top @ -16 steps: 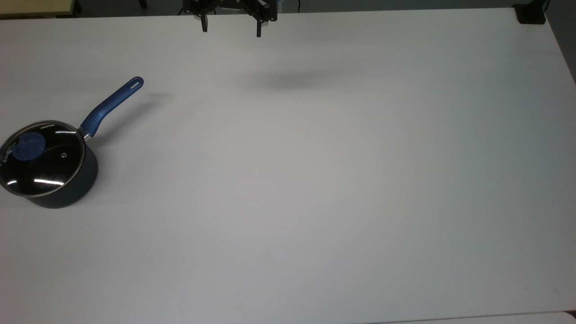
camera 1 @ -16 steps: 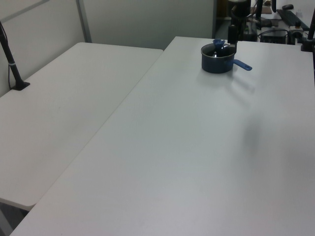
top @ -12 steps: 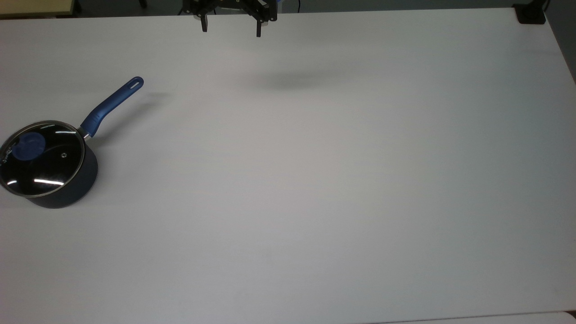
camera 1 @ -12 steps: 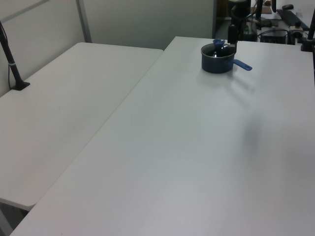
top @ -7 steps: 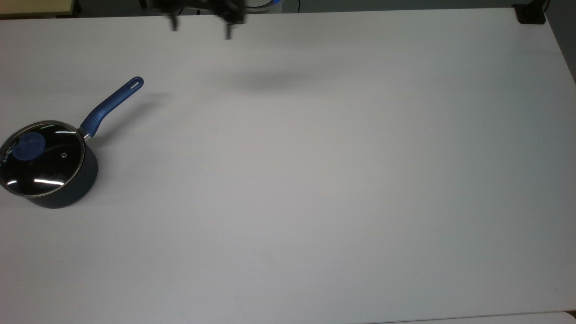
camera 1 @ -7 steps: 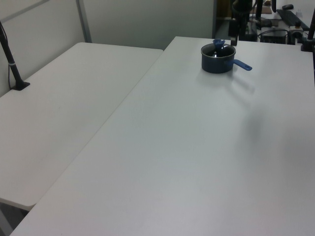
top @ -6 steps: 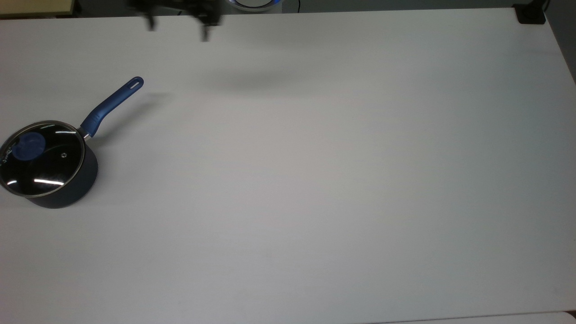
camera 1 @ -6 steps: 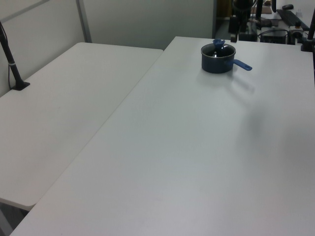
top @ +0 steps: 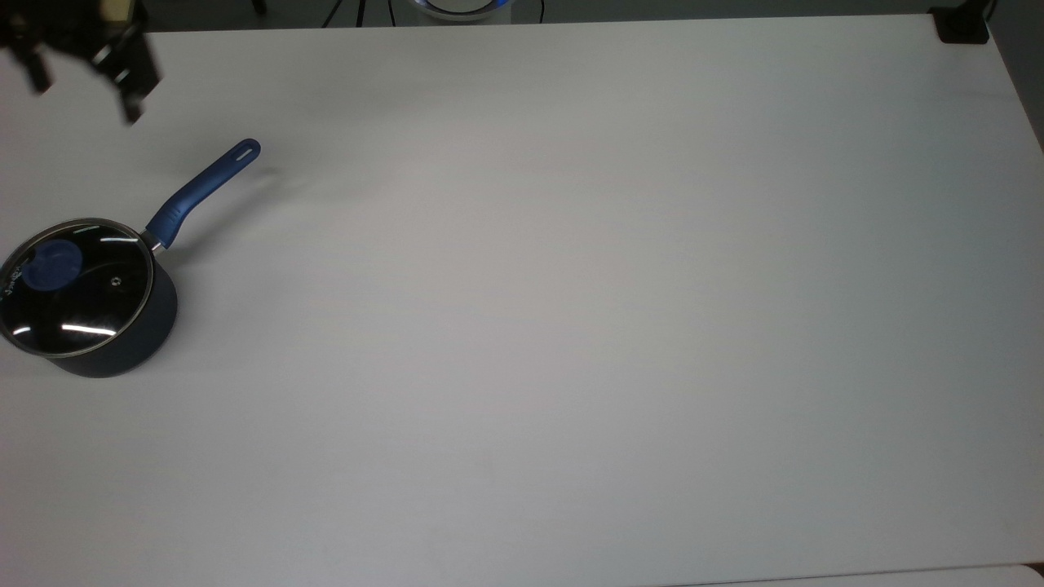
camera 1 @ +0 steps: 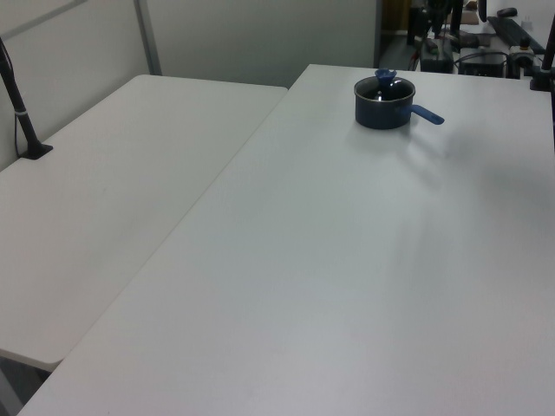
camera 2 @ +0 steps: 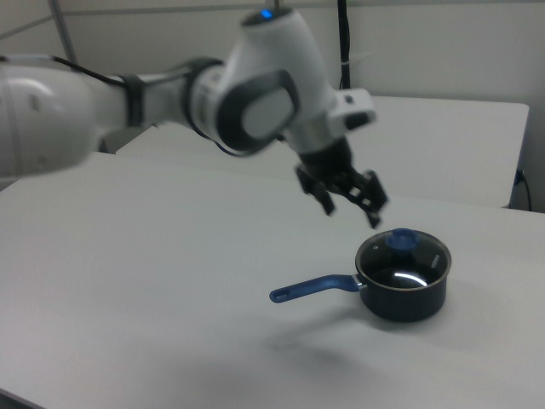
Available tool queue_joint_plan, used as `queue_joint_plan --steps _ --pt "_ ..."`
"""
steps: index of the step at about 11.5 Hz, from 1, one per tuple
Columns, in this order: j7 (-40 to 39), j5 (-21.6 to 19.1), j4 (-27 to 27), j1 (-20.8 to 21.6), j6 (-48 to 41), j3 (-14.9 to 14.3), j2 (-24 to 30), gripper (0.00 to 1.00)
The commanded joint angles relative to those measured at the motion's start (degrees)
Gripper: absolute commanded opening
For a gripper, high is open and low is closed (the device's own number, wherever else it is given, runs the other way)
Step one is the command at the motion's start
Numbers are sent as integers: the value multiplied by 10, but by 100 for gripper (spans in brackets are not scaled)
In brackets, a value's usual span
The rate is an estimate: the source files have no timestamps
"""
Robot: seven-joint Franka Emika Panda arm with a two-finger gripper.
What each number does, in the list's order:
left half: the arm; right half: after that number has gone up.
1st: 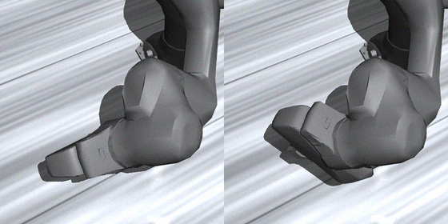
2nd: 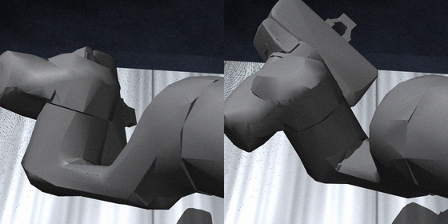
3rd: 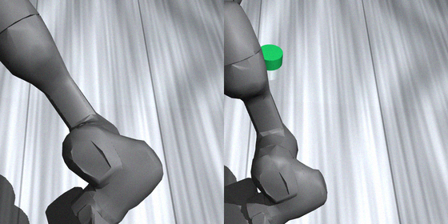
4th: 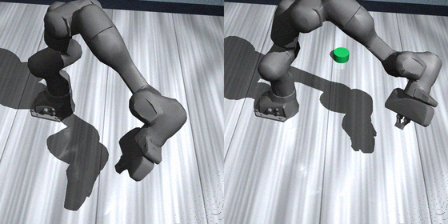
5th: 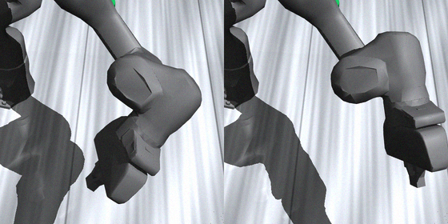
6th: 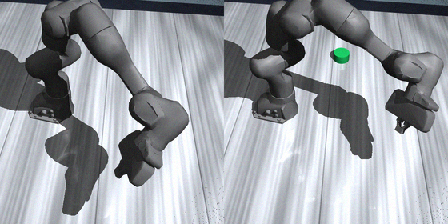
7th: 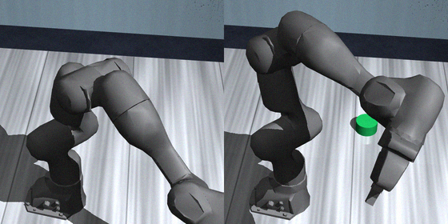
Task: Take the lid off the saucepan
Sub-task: 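Move the gripper over the saucepan toward the blue lid knob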
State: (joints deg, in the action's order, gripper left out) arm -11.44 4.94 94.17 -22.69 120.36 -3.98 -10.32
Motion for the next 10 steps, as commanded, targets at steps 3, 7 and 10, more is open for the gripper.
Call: queue_joint_plan --steps 3,7,10 --pt "-46 -58 -50 -26 146 6 -124 100" --pt "-42 -64 -50 -25 210 9 -154 100" --pt "-40 -81 -50 -26 247 9 -170 100"
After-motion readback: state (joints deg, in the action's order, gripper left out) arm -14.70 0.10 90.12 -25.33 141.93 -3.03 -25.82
